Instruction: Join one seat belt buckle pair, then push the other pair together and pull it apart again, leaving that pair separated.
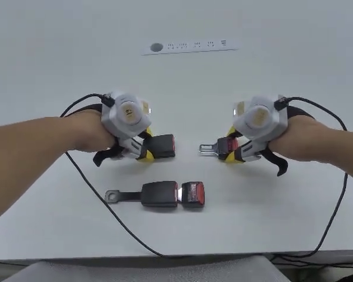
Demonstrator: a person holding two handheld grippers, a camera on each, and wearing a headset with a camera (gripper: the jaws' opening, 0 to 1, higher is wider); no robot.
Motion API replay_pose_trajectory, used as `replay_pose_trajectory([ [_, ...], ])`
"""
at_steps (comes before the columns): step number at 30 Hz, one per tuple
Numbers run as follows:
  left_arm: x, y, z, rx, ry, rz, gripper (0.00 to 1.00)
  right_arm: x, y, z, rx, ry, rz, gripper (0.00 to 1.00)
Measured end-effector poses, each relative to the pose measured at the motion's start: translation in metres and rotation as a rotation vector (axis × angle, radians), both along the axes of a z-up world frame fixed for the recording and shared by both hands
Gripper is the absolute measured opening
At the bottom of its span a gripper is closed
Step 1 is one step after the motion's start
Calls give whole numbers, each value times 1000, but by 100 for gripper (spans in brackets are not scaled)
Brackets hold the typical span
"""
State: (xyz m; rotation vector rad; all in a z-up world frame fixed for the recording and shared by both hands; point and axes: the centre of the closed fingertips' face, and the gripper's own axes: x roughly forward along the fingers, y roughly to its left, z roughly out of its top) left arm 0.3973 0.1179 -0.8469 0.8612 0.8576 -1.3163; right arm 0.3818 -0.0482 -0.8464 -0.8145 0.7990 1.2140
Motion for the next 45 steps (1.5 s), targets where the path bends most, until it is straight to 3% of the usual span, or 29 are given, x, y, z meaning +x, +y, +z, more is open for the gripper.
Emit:
replay_pose_trajectory([
  [6,-2,0,0,19,-4,-22,32,-2,-24,0,-19,2,-34,34],
  [18,-4,1,1,37,-25,-21,32,-3,-34,1,-31,2,-50,35],
  [22,-3,2,1,37,-26,0,32,1,-36,2,-30,-18,-73,42],
  [25,-3,2,1,35,-33,7,33,7,-39,4,-10,-75,-83,49],
  [28,-2,2,4,31,-76,-6,34,11,-42,7,3,-119,-108,57],
  [30,-2,5,5,42,-98,-12,35,6,-44,6,16,-100,-134,62],
  [31,0,5,11,11,-109,13,35,0,-43,10,46,-92,-157,62],
  [32,1,5,17,-21,-121,37,45,-7,-42,13,77,-84,-180,64],
  [36,-4,8,37,-89,-132,94,48,-22,-42,27,164,-65,-258,67],
  [38,-11,10,46,-126,-144,116,50,-29,-45,33,179,-71,-274,69],
  [44,-38,28,64,-174,-174,185,62,-49,-49,57,252,-88,-344,73],
  [45,-42,33,68,-187,-187,222,64,-53,-48,62,263,-94,-348,74],
])
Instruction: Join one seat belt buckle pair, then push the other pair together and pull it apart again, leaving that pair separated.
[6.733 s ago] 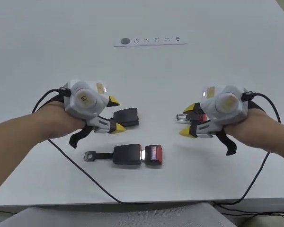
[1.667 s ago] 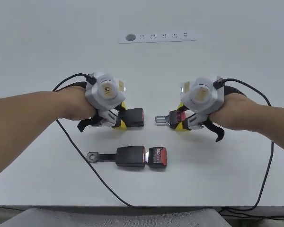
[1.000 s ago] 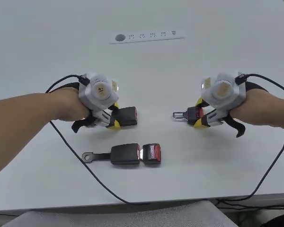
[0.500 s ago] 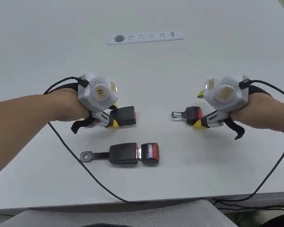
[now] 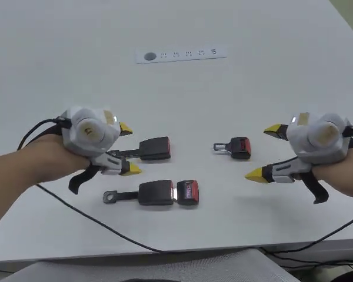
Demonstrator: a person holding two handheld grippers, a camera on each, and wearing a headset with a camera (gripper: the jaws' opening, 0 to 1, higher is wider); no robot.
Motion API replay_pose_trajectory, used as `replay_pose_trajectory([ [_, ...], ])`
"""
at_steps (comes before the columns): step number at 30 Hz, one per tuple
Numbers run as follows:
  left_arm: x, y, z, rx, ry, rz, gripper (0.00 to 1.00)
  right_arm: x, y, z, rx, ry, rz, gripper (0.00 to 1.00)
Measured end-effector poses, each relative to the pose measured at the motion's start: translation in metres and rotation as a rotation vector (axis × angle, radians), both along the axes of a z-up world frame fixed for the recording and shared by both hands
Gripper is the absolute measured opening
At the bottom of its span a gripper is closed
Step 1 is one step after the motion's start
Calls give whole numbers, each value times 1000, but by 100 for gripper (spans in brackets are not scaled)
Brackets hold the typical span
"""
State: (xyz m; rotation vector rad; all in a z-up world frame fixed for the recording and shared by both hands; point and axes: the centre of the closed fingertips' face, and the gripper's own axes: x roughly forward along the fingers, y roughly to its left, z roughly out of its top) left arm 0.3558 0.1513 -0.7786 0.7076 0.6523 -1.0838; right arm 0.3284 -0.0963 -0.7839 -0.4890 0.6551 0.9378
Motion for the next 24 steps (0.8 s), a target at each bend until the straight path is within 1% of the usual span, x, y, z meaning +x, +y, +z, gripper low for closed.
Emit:
replay_pose_trajectory([
  [1,-3,4,3,-13,-1,31,67,-3,1,4,9,-8,-3,75],
  [2,-9,8,6,-36,6,65,71,-8,3,8,17,-14,-3,76],
  [3,-12,10,9,-53,6,83,73,-11,3,10,20,-17,-4,77],
  [6,-24,21,15,-76,-2,129,81,-20,7,18,34,-30,-11,80],
  [7,-28,26,17,-93,-5,158,83,-24,9,20,38,-34,-14,81],
  [8,-31,28,18,-105,-2,175,86,-26,9,21,40,-36,-15,82],
  [9,-36,32,20,-124,9,203,87,-29,11,23,42,-38,-18,83],
  [10,-40,34,21,-134,11,212,88,-31,11,23,45,-37,-19,84],
  [15,-54,52,25,-164,-1,274,96,-43,9,22,57,-22,-48,89],
  [18,-62,64,26,-168,-4,293,99,-47,5,21,60,-18,-63,92],
  [19,-64,72,26,-168,-8,309,100,-50,4,20,58,-19,-64,94],
  [21,-67,82,26,-168,-10,326,100,-52,2,18,59,-12,-67,98],
  [22,-67,90,25,-167,-15,353,100,-53,2,17,63,-7,-71,100],
  [24,-69,100,24,-175,-18,381,100,-55,0,14,53,-12,-69,100],
])
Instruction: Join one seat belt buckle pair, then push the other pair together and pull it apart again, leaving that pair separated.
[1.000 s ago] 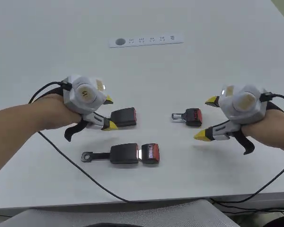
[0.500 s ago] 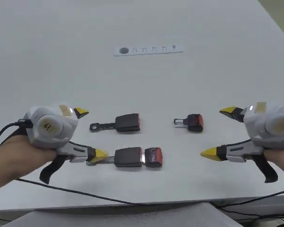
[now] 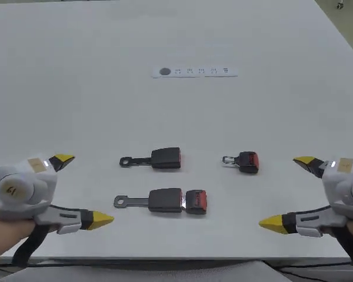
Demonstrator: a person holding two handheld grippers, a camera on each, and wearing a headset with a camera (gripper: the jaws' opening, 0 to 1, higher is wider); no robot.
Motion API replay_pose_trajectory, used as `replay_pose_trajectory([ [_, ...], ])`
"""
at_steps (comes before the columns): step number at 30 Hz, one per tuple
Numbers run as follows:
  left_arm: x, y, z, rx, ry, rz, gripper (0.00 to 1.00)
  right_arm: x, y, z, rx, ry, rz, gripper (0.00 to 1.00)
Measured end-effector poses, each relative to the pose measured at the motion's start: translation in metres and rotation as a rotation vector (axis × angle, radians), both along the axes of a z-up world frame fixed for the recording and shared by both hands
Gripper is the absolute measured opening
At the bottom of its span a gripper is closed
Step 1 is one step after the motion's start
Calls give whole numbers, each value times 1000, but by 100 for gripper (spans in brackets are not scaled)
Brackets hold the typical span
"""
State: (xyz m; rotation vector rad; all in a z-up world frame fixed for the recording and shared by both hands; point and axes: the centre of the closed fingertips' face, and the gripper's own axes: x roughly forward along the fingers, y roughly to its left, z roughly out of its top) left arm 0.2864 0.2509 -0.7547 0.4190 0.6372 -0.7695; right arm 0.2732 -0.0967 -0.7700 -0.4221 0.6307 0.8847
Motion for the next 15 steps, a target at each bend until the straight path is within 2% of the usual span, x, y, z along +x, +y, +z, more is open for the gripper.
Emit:
replay_pose_trajectory([
  [6,-8,12,-11,8,23,29,100,-2,2,-1,15,14,-14,100],
  [13,-8,15,-16,14,28,44,100,1,7,2,13,-4,3,100],
  [15,-9,14,-16,0,32,49,100,2,7,1,7,-5,8,100],
])
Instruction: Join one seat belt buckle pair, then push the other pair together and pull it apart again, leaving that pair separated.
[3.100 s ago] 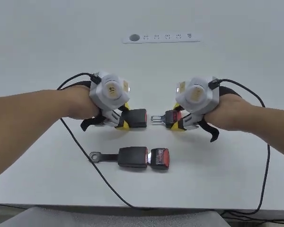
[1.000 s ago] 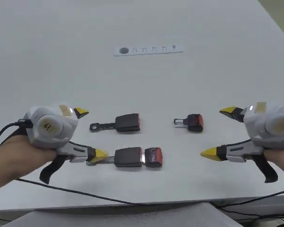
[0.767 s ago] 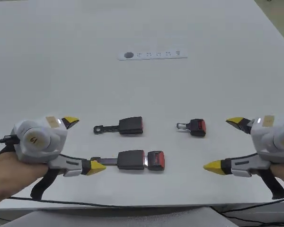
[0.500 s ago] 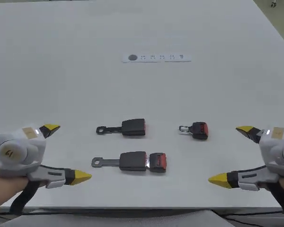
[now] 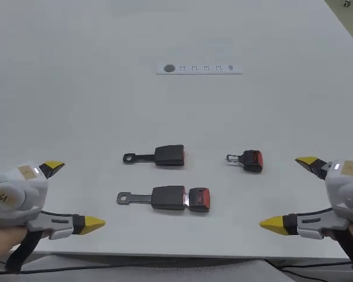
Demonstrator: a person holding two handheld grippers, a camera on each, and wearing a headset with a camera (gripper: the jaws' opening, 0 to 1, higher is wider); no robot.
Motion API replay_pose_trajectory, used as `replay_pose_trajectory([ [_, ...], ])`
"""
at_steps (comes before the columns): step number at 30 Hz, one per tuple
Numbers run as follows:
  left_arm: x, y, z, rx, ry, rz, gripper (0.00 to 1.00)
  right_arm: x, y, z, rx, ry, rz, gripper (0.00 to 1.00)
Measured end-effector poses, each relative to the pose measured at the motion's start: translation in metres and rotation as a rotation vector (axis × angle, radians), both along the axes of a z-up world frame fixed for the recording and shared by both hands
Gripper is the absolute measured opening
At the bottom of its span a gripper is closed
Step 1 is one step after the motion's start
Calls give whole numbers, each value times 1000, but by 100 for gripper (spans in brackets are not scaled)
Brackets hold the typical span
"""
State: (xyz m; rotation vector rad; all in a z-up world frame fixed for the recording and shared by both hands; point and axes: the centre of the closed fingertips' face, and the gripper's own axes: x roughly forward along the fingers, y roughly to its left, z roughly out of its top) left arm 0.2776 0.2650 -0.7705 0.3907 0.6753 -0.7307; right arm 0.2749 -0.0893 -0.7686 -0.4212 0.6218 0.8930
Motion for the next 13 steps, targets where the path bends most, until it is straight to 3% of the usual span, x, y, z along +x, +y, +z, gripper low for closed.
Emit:
replay_pose_trajectory([
  [13,0,1,0,9,-11,-11,100,-1,-2,-4,3,7,-24,100],
])
